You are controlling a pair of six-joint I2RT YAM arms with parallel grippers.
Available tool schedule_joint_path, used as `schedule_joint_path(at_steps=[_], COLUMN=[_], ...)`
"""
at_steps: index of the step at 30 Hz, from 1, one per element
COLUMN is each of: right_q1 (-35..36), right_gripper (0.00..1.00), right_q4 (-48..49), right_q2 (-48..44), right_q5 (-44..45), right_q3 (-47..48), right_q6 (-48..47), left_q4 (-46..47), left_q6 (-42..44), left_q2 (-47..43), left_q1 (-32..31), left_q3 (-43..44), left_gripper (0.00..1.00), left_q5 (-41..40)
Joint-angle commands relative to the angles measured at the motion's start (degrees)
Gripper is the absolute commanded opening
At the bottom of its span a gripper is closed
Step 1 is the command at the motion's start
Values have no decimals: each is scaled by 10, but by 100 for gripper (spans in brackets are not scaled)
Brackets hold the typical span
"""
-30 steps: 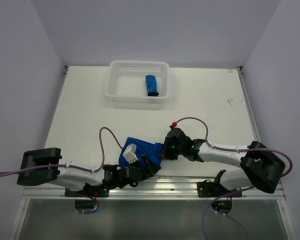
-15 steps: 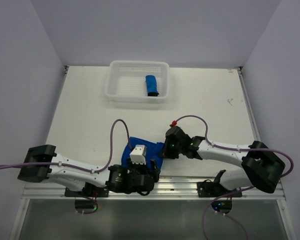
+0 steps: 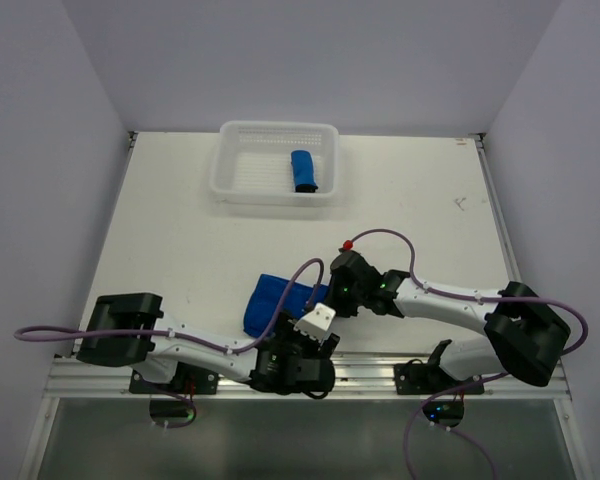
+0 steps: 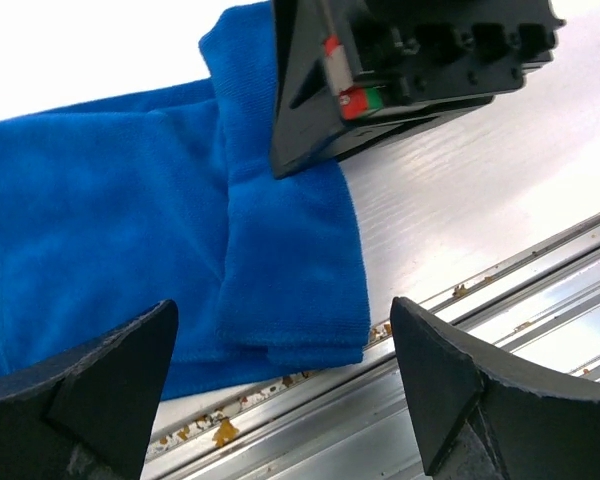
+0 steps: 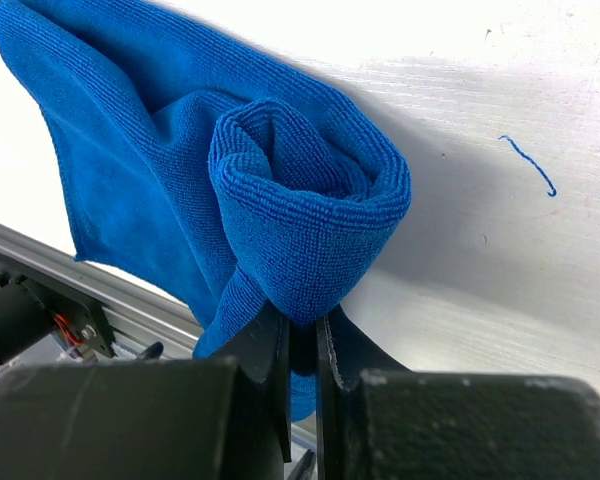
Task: Roll the towels
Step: Roll the towel
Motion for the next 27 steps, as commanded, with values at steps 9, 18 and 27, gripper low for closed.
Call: schedule_joint_path(at_steps=[9,18,27], right_q1=[-3,-3,-3], right_gripper=[0,0,0], right_q4=[-17,-9,-28], right_q2=[0,9,-4], right_q5=[-13,-25,-22], right_q3=[27,29,39], right_q6=[-4,-4,-9], left_q4=[120,122,74], left_q6=[124,113,90], left_q2=[61,71,101], left_q1=[-3,1,18], left_q3=[28,20,46], left_gripper=[67,45,36], left_q5=[-6,6,14])
